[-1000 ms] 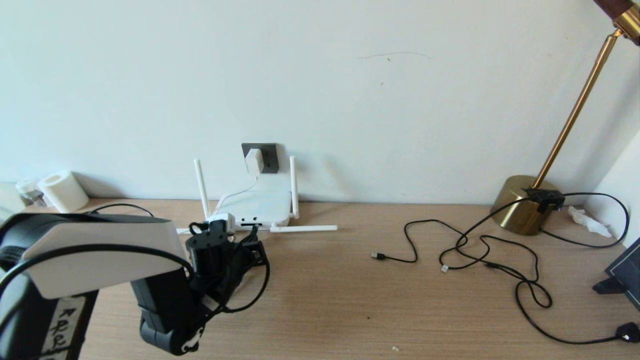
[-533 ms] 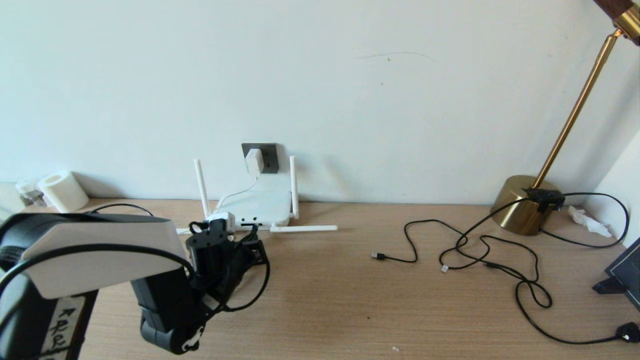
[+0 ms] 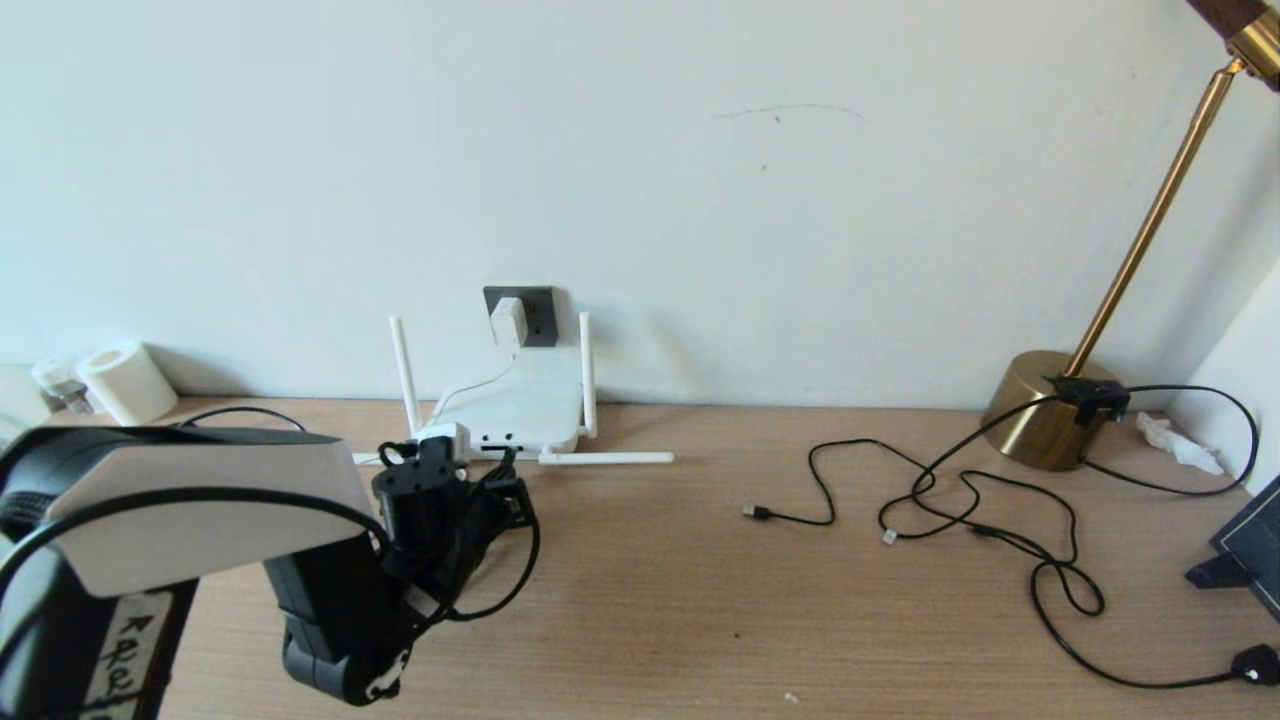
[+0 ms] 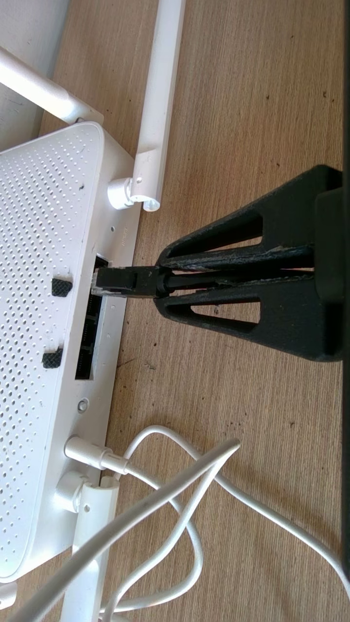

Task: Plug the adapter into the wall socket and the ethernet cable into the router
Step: Plug cable into router interface

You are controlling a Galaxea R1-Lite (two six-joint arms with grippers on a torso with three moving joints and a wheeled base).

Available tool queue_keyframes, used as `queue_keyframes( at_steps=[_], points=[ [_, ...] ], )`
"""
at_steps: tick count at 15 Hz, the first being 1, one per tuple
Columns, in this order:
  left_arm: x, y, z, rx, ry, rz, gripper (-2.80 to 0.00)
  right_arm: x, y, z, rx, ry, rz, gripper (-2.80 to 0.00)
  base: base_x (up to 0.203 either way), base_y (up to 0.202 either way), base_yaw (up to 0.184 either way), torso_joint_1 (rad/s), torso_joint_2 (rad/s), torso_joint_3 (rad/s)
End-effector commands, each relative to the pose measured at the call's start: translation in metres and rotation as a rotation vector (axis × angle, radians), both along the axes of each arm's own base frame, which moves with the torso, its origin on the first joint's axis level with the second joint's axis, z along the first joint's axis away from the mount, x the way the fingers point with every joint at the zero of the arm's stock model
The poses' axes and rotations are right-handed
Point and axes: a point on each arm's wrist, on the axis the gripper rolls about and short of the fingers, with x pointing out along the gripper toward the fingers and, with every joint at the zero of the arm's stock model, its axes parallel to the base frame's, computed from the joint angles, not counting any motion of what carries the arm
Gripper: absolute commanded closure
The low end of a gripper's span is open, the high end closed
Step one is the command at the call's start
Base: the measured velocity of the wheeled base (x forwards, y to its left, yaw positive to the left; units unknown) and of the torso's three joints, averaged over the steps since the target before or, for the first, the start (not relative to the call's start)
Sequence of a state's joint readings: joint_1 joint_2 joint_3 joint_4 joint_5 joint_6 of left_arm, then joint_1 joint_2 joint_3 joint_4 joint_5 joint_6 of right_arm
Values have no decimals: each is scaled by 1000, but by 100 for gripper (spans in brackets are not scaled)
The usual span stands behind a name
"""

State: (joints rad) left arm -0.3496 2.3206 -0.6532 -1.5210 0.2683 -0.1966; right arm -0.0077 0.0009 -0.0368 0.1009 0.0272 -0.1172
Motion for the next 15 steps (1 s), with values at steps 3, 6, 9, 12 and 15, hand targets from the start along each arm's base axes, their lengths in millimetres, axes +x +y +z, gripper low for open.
queue_keyframes(
  at_steps=[3, 6, 9, 12, 15],
  points=[
    [0, 0, 0, -4, -7, 2, 0, 0, 0, 0, -1, 1, 0, 0, 0, 0, 0, 0, 0, 0],
    [1, 1, 0, -4, -7, 5, 0, 0, 0, 0, -1, 1, 0, 0, 0, 0, 0, 0, 0, 0],
    [1, 1, 0, -5, -5, 5, 0, 0, 0, 0, -1, 1, 0, 0, 0, 0, 0, 0, 0, 0],
    [1, 2, 0, -5, -5, -7, 0, 0, 0, 0, -1, 1, 1, 0, 0, 0, 0, 0, 0, 0],
    [1, 1, -1, -5, -5, -10, 0, 0, 0, 0, -1, 1, 0, 0, 0, 0, 0, 0, 0, 0]
  ],
)
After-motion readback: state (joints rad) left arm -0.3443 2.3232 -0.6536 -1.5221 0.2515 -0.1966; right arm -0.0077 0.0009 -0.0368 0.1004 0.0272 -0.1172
